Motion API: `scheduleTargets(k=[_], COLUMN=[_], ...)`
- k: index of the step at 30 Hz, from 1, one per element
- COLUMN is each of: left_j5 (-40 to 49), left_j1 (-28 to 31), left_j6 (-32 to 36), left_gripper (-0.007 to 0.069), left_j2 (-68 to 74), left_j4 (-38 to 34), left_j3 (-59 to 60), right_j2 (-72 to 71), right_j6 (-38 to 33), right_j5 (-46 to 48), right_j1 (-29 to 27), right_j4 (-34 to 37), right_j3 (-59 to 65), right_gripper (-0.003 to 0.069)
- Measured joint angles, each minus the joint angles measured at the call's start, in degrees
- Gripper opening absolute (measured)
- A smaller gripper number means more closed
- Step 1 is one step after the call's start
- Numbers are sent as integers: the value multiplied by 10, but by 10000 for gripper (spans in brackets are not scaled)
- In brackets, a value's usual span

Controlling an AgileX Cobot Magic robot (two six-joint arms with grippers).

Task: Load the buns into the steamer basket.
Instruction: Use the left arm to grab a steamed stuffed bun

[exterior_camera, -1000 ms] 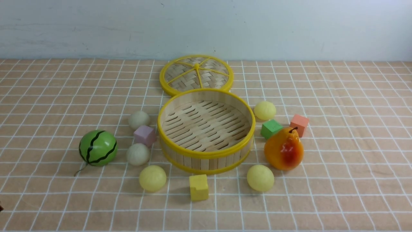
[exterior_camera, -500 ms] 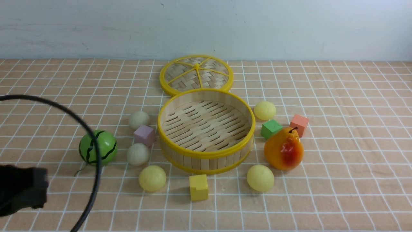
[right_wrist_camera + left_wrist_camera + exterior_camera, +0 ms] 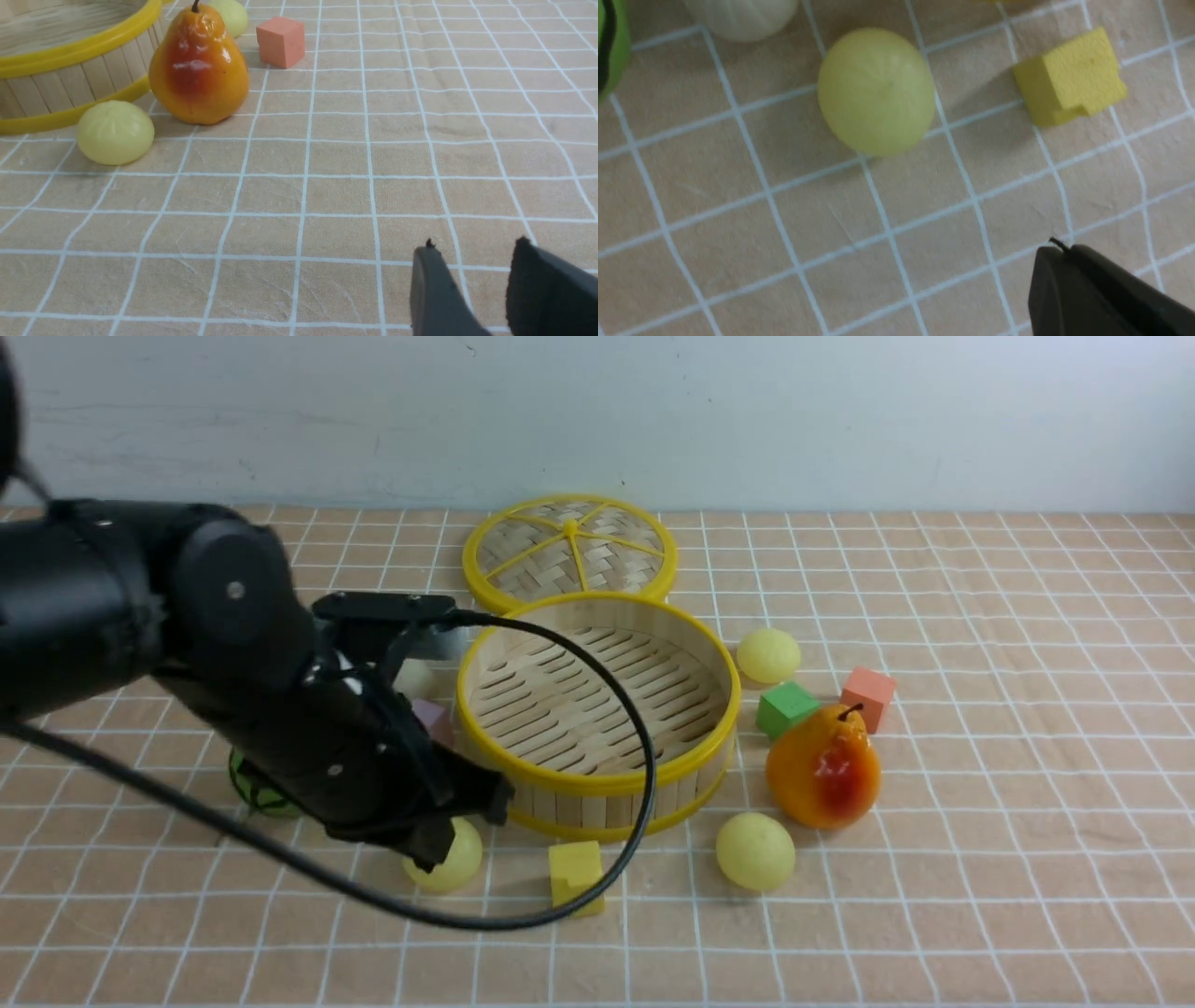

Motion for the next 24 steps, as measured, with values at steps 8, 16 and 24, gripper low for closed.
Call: scheduleTargets(k=[8,16,24], left_j5=[-10,-63,-93], left_j1=[1,1,1], left_j6=[-5,-7,-7], left_gripper=[118,265,241], left_j2=[114,160,175], left_j4=[68,116,121], left_j3=[-70,-76,-78], right_j2=[0,0,0], right_j6=[0,0,0], right_j5=[0,0,0], right_j1=[0,0,0], right_j4=[-1,-1,-1], right_j3=[0,0,0], right_gripper=[241,241,241])
